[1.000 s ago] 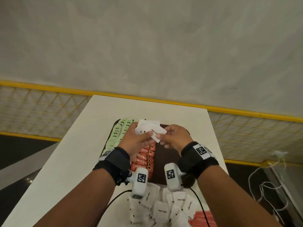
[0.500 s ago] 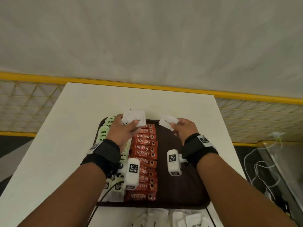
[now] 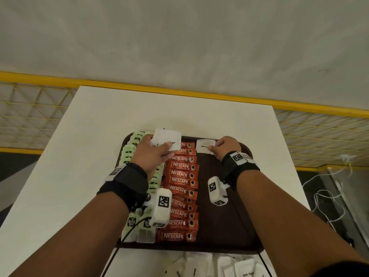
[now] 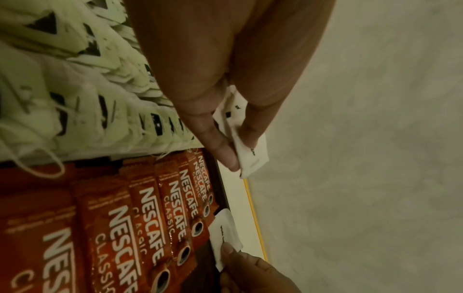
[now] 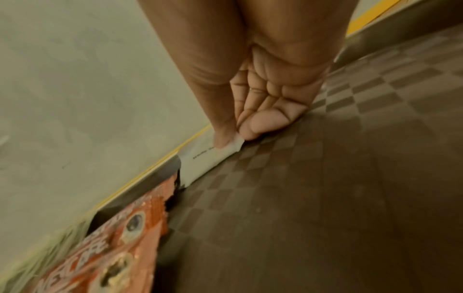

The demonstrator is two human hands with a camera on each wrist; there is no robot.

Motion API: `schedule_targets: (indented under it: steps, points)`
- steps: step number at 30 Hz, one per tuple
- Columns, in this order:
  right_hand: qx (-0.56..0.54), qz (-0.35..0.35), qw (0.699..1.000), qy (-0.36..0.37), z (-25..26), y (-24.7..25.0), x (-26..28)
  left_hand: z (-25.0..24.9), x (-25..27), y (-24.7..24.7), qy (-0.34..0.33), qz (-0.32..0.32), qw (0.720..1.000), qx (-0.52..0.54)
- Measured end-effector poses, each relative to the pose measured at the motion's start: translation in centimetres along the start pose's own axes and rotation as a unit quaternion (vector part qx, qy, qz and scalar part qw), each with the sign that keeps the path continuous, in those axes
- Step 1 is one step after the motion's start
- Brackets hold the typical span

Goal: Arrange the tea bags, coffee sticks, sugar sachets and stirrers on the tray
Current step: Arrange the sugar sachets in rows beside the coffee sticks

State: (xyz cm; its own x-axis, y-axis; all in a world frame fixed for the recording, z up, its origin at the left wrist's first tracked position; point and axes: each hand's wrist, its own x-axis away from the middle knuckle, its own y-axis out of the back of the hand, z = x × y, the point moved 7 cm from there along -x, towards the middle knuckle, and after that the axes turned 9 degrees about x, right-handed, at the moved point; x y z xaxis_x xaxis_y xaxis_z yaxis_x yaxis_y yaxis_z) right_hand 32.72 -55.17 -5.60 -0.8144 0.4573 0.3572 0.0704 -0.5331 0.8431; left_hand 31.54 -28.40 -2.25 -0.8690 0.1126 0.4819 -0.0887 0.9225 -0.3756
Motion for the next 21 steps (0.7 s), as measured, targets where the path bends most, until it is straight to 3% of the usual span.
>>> schedule_targets:
  steps: [4, 6, 8, 12, 18, 21]
  points:
    - [-0.013, -0.042, 0.999, 0.009, 0.7, 1.4, 1.4, 0.2, -0.1, -0.3, -0.005, -0.007, 1.0, -0.001]
    - [-0.014, -0.054, 0.997, 0.058, 2.2, 2.1, 2.6, 0.1, -0.2, -0.6, -0.008, -0.008, 1.0, 0.005]
    - [-0.065, -0.004, 0.991, 0.114, 4.0, 2.1, 3.9, 0.2, -0.1, -1.1, -0.01, -0.001, 1.0, 0.012]
    - [-0.203, 0.16, 0.955, 0.149, 6.6, 0.8, 6.9, 0.7, 0.2, -2.3, -0.022, 0.013, 1.0, 0.009]
    - [-0.309, 0.171, 0.929, 0.112, 4.8, 0.2, 7.3, 2.2, 1.0, -3.3, -0.012, 0.024, 0.999, 0.03]
    - [-0.322, 0.148, 0.93, 0.094, 2.8, 0.2, 7.0, 2.8, 0.9, -3.4, -0.002, 0.021, 0.999, 0.032]
